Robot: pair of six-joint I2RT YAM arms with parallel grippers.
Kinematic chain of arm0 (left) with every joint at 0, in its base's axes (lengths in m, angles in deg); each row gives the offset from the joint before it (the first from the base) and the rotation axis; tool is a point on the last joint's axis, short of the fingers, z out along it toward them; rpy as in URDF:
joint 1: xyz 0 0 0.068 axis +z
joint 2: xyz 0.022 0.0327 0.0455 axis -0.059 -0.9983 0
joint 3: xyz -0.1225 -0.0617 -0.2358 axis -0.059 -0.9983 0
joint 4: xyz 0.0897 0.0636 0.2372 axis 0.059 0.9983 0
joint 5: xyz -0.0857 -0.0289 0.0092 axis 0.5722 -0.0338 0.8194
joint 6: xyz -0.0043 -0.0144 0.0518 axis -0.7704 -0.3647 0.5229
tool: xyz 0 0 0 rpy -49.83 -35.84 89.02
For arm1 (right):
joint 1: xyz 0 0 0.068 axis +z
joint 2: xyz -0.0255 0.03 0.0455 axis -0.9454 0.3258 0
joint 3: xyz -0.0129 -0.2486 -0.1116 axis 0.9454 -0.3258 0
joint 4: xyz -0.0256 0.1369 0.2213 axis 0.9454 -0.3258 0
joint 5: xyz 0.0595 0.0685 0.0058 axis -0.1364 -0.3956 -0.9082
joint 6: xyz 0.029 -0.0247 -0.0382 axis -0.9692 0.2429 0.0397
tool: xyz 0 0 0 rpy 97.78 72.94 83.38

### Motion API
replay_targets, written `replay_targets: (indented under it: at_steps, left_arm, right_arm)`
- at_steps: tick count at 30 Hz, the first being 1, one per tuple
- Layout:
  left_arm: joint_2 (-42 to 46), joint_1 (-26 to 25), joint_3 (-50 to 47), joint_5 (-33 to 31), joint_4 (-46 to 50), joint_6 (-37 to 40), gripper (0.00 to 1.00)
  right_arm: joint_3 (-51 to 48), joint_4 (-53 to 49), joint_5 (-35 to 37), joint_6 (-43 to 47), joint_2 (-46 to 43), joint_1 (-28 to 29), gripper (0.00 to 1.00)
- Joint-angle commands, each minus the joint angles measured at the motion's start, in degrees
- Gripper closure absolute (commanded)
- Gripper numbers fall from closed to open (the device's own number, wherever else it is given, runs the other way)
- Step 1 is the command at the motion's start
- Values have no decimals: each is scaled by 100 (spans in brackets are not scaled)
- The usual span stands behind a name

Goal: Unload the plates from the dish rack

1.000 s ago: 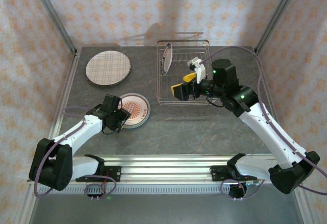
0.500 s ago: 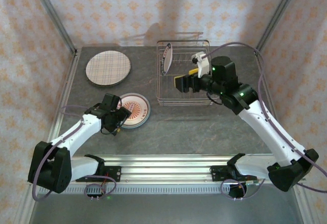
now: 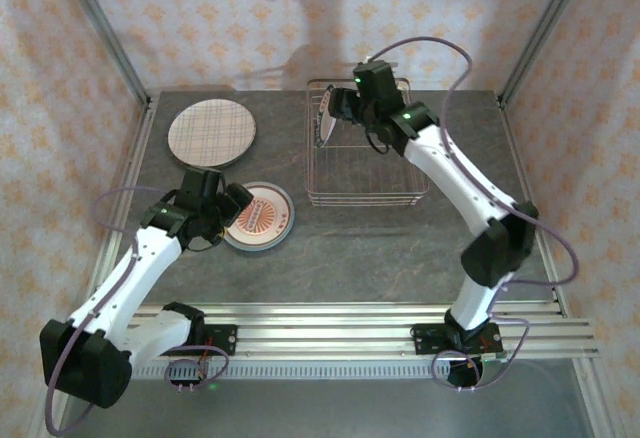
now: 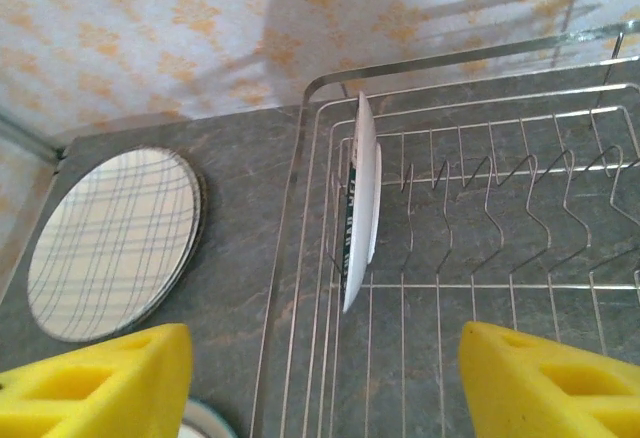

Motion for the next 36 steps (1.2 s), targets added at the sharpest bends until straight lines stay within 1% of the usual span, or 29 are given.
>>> replay_targets:
  at_steps: [1,6,9,14,19,22,26,36]
  left_arm:
    - [218,18,382,-72,-245,483,11]
    - [269,1,946,134,-426,1060,11]
    - [379,-17,1125,384,-740,1333,11]
    - [780,-37,1096,546,-1318,1654,12]
    - [1308,-35,943,425,-1839,1938,13]
    - [1482,-35,956,283,-1837,2103,12]
    - [1552,-35,1005,191,-1722,2180,12]
    - [1551,-35,999,215,-1602,2136,12]
  right_arm:
    - [634,-526,440,-312,552,31,34]
    - [1316,-693,582,-342,1368,31,41]
    - [1643,-710,566,-339,1749,31,47]
    - [2105,-862,747,-368,2281,23,53]
    - [2465,-869,696,-339,2692,-7,58]
    - [2717,-1008,728,-423,2926,-49,60]
    - [2913,-1032,563,-475,3166,-83,61]
    - [3297,-1060,531,-451,3574,-101,71]
